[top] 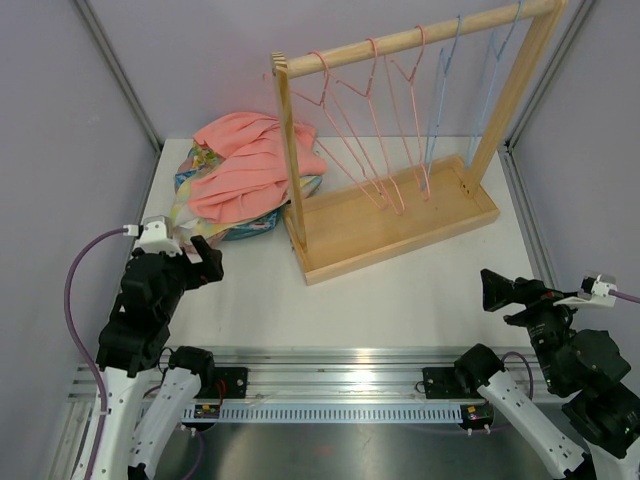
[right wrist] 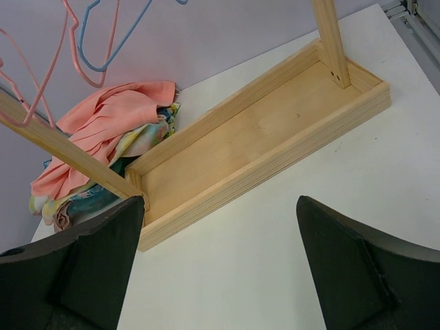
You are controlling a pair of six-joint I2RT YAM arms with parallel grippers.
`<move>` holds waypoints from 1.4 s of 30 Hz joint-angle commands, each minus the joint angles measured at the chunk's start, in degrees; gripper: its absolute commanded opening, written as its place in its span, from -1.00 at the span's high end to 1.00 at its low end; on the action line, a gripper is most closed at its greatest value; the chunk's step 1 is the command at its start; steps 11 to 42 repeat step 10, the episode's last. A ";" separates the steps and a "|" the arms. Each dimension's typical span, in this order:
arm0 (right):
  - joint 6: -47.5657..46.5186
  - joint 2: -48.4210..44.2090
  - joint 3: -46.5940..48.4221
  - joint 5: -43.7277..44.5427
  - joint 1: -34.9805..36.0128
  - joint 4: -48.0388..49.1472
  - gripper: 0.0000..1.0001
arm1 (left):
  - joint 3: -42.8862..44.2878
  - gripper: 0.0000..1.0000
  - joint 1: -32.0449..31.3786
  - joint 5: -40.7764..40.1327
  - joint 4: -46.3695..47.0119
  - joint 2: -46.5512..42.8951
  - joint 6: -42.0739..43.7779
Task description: Remove the skirt from the hanger
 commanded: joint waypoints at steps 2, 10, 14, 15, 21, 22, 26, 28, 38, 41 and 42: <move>-1.41 0.89 -0.40 0.66 -0.07 2.53 -0.99 | -0.20 -0.98 -0.25 0.15 2.36 0.83 0.44; -3.43 1.07 -0.93 -2.23 -0.07 3.76 -0.99 | -0.11 -0.98 -0.33 -0.03 2.18 2.23 0.26; -3.43 1.07 -0.93 -2.23 -0.07 3.76 -0.99 | -0.11 -0.98 -0.33 -0.03 2.18 2.23 0.26; -3.43 1.07 -0.93 -2.23 -0.07 3.76 -0.99 | -0.11 -0.98 -0.33 -0.03 2.18 2.23 0.26; -3.43 1.07 -0.93 -2.23 -0.07 3.76 -0.99 | -0.11 -0.98 -0.33 -0.03 2.18 2.23 0.26; -3.43 1.07 -0.93 -2.23 -0.07 3.76 -0.99 | -0.11 -0.98 -0.33 -0.03 2.18 2.23 0.26; -3.43 1.07 -0.93 -2.23 -0.07 3.76 -0.99 | -0.11 -0.98 -0.33 -0.03 2.18 2.23 0.26; -3.43 1.07 -0.93 -2.23 -0.07 3.76 -0.99 | -0.11 -0.98 -0.33 -0.03 2.18 2.23 0.26; -3.43 1.07 -0.93 -2.23 -0.07 3.76 -0.99 | -0.11 -0.98 -0.33 -0.03 2.18 2.23 0.26; -3.43 1.07 -0.93 -2.23 -0.07 3.76 -0.99 | -0.11 -0.98 -0.33 -0.03 2.18 2.23 0.26; -3.43 1.07 -0.93 -2.23 -0.07 3.76 -0.99 | -0.11 -0.98 -0.33 -0.03 2.18 2.23 0.26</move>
